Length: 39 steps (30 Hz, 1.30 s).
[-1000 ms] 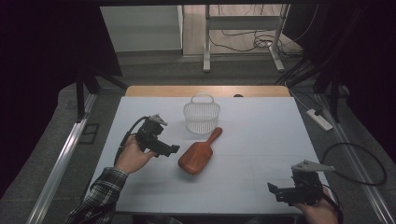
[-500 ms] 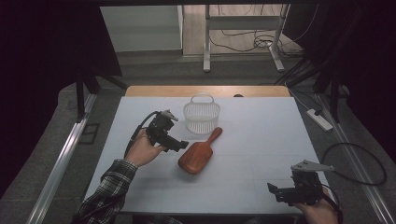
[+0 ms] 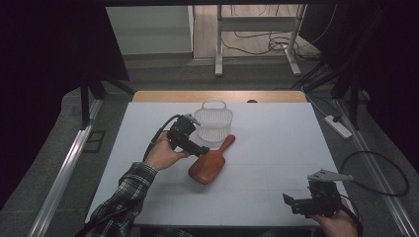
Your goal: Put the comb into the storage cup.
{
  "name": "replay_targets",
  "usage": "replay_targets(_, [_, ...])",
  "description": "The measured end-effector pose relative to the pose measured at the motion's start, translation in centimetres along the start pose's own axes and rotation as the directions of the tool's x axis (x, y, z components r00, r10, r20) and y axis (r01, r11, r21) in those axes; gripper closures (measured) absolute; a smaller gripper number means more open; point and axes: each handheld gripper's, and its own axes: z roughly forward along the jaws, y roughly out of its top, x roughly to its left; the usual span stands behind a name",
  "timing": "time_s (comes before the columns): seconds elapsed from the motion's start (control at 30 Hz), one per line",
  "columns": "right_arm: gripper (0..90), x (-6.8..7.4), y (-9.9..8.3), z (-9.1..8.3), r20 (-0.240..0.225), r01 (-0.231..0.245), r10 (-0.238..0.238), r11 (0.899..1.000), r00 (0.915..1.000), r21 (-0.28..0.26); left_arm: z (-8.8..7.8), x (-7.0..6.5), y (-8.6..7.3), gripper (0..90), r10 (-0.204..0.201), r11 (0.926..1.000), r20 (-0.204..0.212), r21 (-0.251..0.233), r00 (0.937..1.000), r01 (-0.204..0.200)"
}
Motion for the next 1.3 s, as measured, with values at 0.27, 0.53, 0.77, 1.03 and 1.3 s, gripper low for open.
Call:
replay_targets(0.27, [0.0,0.0,0.0,0.0,-0.002,0.001,-0.001,1.000,1.0000,0.003,0.9,-0.1,1.2,9.2,0.009,0.9999,0.003,0.004,1.0000,-0.009])
replay_targets(0.53, [0.0,0.0,0.0,0.0,-0.003,0.002,-0.002,1.000,1.0000,0.005,1.9,-0.5,2.3,40.6,0.048,0.9985,-0.005,0.028,0.9989,-0.047])
replay_targets(0.77, [0.0,0.0,0.0,0.0,0.000,0.003,-0.003,1.000,1.0000,0.007,3.0,-0.5,2.8,69.1,0.032,0.9986,0.026,0.042,0.9992,-0.033])
replay_targets(1.03, [0.0,0.0,0.0,0.1,0.000,0.003,-0.003,1.000,1.0000,0.010,4.2,-0.3,3.5,89.2,0.002,0.9980,0.009,0.063,1.0000,-0.002])
replay_targets(1.3, [0.0,0.0,0.0,0.1,0.004,0.002,-0.002,1.000,1.0000,0.017,6.4,-0.3,3.6,89.3,-0.005,0.9941,-0.009,0.108,0.9999,0.006])
